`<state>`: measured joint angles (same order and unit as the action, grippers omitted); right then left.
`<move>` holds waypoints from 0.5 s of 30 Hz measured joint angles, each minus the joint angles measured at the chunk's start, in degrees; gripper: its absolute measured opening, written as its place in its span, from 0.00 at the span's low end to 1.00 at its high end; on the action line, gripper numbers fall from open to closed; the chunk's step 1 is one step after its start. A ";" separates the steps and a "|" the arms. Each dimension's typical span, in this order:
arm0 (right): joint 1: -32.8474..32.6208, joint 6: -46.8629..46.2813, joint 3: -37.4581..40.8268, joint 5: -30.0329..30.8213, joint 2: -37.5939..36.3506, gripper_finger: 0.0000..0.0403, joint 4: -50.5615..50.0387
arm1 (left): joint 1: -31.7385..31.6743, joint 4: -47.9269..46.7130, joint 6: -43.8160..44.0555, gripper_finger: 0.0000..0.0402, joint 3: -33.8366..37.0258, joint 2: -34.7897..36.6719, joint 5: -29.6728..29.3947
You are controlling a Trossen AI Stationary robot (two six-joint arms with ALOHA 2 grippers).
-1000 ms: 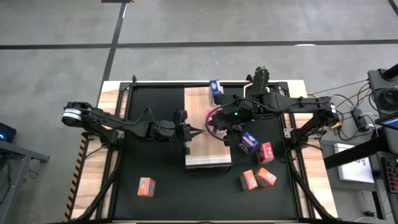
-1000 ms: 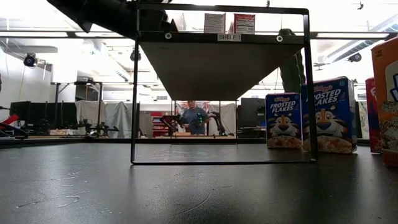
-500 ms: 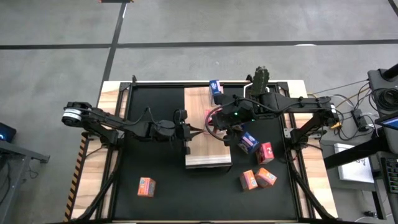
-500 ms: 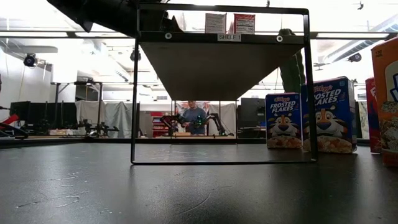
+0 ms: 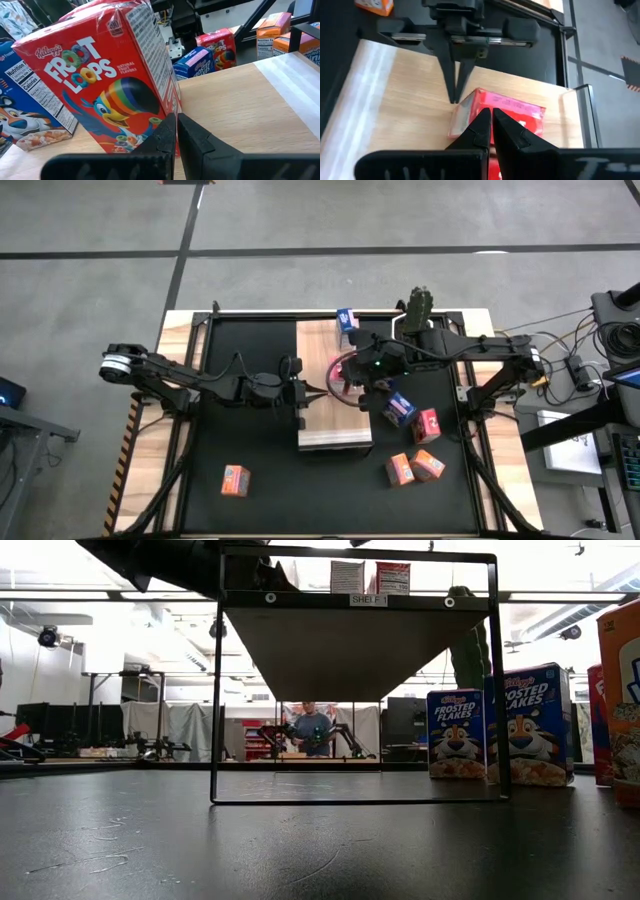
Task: Stack cereal on shelf
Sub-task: Put the left red cereal box aligned with the other red cereal box on the shelf
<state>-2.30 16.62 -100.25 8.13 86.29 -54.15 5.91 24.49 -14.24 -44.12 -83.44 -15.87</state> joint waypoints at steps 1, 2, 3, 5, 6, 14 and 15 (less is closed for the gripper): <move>0.22 0.00 0.00 0.03 0.08 0.02 0.01 | 0.00 0.00 0.00 0.00 0.00 0.00 0.01; 0.51 0.05 0.03 0.03 0.12 0.02 -0.05 | 0.00 0.00 0.00 0.00 0.00 0.00 -0.01; 0.83 0.24 0.11 0.03 0.14 0.02 0.00 | 0.00 0.00 0.00 0.00 0.00 0.00 0.00; 1.60 0.46 0.13 0.05 0.40 0.02 0.19 | 0.00 0.00 0.00 0.00 0.00 0.00 0.01; 2.11 0.48 0.15 0.03 0.48 0.02 0.36 | 0.00 0.00 0.00 0.00 0.00 0.00 0.00; 5.01 1.11 0.30 0.03 1.66 0.02 0.69 | 0.00 -0.02 0.17 0.00 0.00 0.00 -0.01; 5.07 1.29 0.28 0.05 1.93 0.02 1.07 | 0.00 -0.02 0.20 0.00 0.00 0.00 0.00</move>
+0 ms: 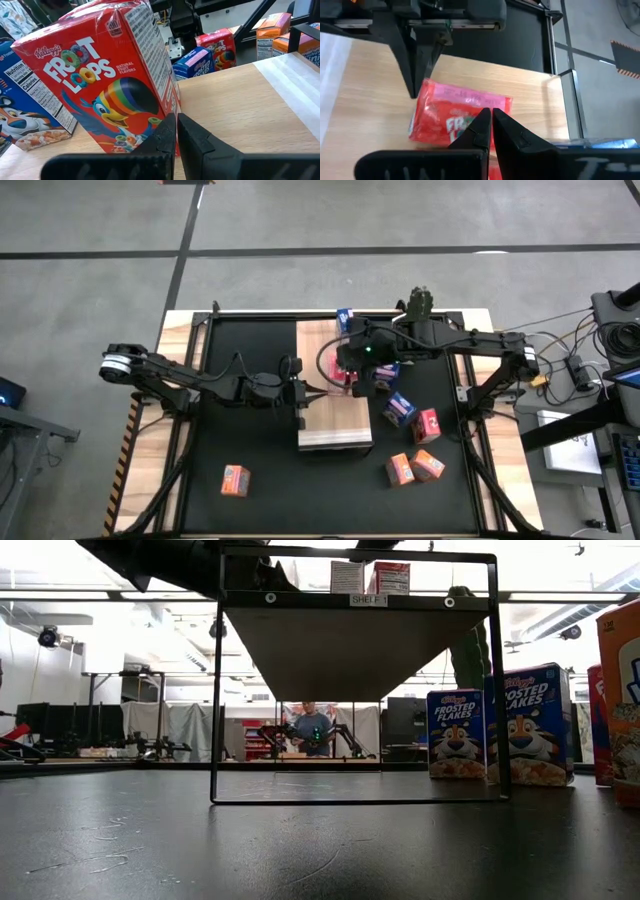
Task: Stack cereal on shelf
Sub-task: Put the left red cereal box aligned with the other red cereal box on the shelf
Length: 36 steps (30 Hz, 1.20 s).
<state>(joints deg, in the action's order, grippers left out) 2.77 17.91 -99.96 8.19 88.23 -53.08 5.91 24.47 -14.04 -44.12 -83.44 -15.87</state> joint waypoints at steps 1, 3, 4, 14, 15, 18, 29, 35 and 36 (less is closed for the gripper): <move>0.27 0.10 0.00 -0.02 0.12 0.02 0.07 | 0.00 -0.02 0.00 0.00 0.00 0.00 0.01; 0.46 0.71 0.09 -0.03 0.62 0.02 0.01 | 0.00 -0.02 0.02 0.00 0.00 0.00 0.01; 0.44 0.97 0.08 -0.02 0.97 0.02 0.49 | 0.00 -0.02 0.02 0.00 0.00 0.00 0.00; 0.63 4.07 0.07 -0.02 1.46 0.02 1.37 | 0.00 -0.02 0.02 0.00 0.00 -0.02 -0.01; 0.63 4.43 0.07 -0.03 1.46 0.02 1.43 | 0.00 0.07 0.02 0.00 0.00 -0.02 -0.01; 0.63 5.83 0.07 -0.02 1.44 0.02 1.53 | 0.00 0.64 0.02 0.00 0.00 -0.02 -0.01; 0.63 7.17 0.07 -0.02 0.81 0.02 1.31 | 0.44 -3.40 -2.02 0.00 0.00 1.38 -0.66; 0.61 7.18 0.07 -0.02 0.08 0.02 1.40 | -0.28 -3.65 -2.85 0.00 -0.02 0.76 -4.57; 0.61 7.20 0.07 -0.04 -0.04 0.02 1.48 | -0.49 -2.75 -2.92 0.00 -0.02 0.18 -4.46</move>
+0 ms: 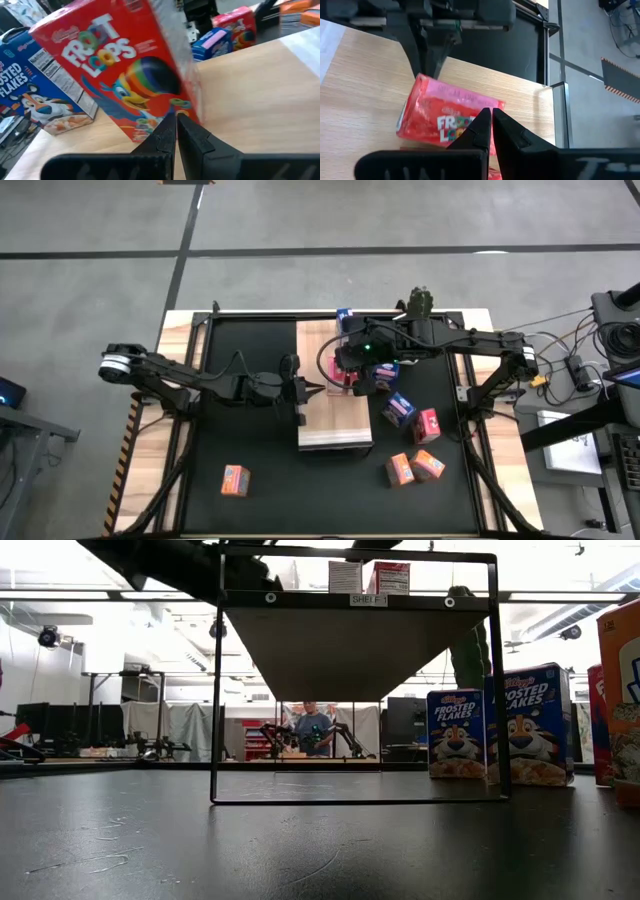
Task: Stack cereal on shelf
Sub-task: Put the left red cereal box aligned with the other red cereal box on the shelf
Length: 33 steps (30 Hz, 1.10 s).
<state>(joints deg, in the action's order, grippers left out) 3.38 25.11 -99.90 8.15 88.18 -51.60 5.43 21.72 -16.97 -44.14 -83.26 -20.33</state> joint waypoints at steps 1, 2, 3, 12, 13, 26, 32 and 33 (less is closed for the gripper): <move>0.00 0.06 0.00 0.01 -0.09 0.02 -0.04 | -0.14 0.96 -0.03 0.00 0.00 -0.55 0.02; 0.00 0.06 0.00 0.01 -0.21 0.02 -0.01 | -0.29 1.29 -0.05 0.00 0.00 -1.08 -0.10; 0.00 0.06 0.00 -0.01 -0.31 0.02 0.01 | -0.49 1.50 -0.07 0.00 0.00 -1.54 -0.15; 0.00 -0.01 0.00 -0.03 -0.44 0.02 -0.02 | -0.61 3.01 0.15 0.00 0.00 -2.19 1.93; 0.00 -0.01 0.00 -0.03 -0.44 0.02 0.00 | -0.61 3.11 0.46 0.00 0.00 -2.19 2.64; -0.42 -0.66 0.00 -0.05 -0.75 0.02 -0.11 | -0.39 2.66 0.93 0.00 0.00 -1.95 2.90; -3.14 -2.34 0.00 -0.10 -2.67 0.02 -0.04 | 0.18 1.15 0.76 0.00 0.01 0.48 2.87; -3.80 -3.18 0.00 -0.09 -3.08 0.02 0.01 | 0.33 0.77 0.76 0.00 0.02 1.04 2.87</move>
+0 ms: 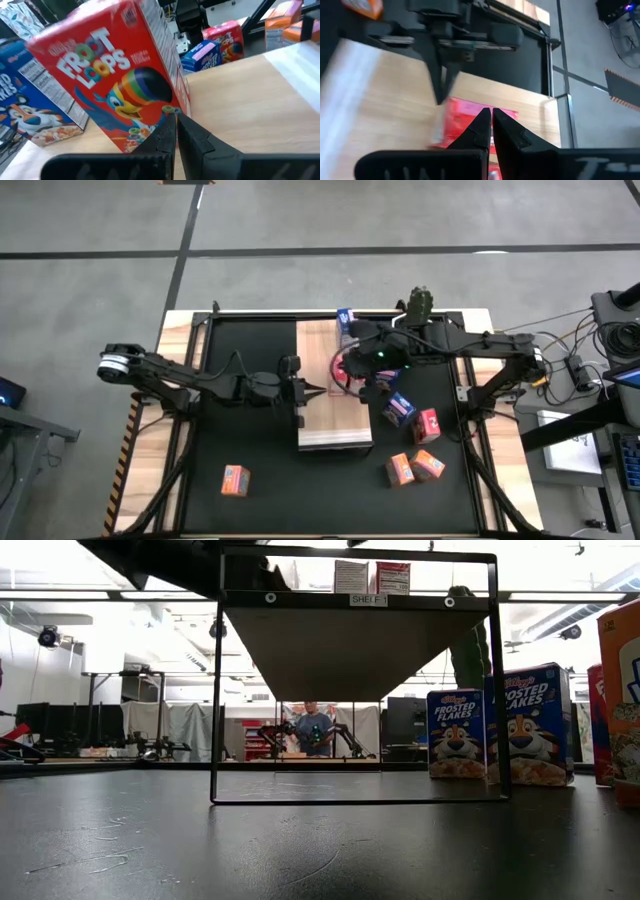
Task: Stack cereal on shelf
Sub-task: Put the left red cereal box aligned with the other red cereal box on the shelf, then put the right orange cereal box on the shelf
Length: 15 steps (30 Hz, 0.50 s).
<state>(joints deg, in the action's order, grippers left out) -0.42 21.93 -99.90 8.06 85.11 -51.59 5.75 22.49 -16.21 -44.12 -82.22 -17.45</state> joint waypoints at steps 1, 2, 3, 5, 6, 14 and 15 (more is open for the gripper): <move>-0.65 -0.75 0.00 -0.03 -0.42 0.02 -0.11 | 0.22 -0.54 -0.01 0.00 0.00 0.62 -0.02; -1.39 -1.65 0.00 -0.02 -0.82 0.02 -0.33 | 0.44 -0.94 -0.01 0.00 0.00 1.27 -0.04; -2.15 -2.60 0.00 0.01 -1.30 0.02 -0.60 | 0.71 -1.15 -0.05 0.00 0.00 1.90 -0.07; -3.75 -4.77 0.00 -0.06 -2.28 0.02 -1.64 | 1.35 -2.21 -0.40 0.00 0.00 3.49 -0.06; -4.57 -6.13 0.00 -0.10 -2.70 0.02 -2.19 | 1.65 -2.89 -0.74 0.00 0.00 4.26 -0.07; -10.19 -22.92 0.04 -0.04 -4.93 0.02 -11.29 | 3.63 -9.48 -2.71 0.00 0.00 11.61 -0.14; -10.88 -25.43 0.10 0.05 -4.95 0.02 -12.69 | 3.63 -10.36 -2.78 0.00 0.00 12.56 -0.15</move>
<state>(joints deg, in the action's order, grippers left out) -11.30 -3.51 -99.80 8.12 80.16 -64.28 9.39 12.13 -18.98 -44.12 -69.67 -17.61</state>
